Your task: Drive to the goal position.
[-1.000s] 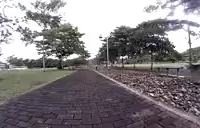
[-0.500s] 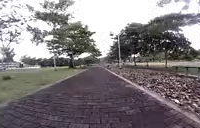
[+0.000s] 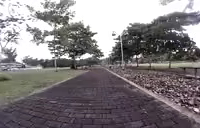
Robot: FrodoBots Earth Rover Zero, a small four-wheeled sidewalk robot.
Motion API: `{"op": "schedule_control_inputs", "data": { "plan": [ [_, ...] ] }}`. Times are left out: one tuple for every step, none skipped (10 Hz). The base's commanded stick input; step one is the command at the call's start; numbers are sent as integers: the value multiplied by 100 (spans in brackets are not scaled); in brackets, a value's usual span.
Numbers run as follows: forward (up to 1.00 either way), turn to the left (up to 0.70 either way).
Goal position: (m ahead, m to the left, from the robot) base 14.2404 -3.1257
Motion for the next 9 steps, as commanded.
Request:
{"op": "schedule_control_inputs", "data": {
  "plan": [
    [70,0],
    [70,0],
    [70,0],
    [70,0],
    [70,0],
    [70,0],
    [70,0],
    [70,0],
    [70,0]
  ]
}}
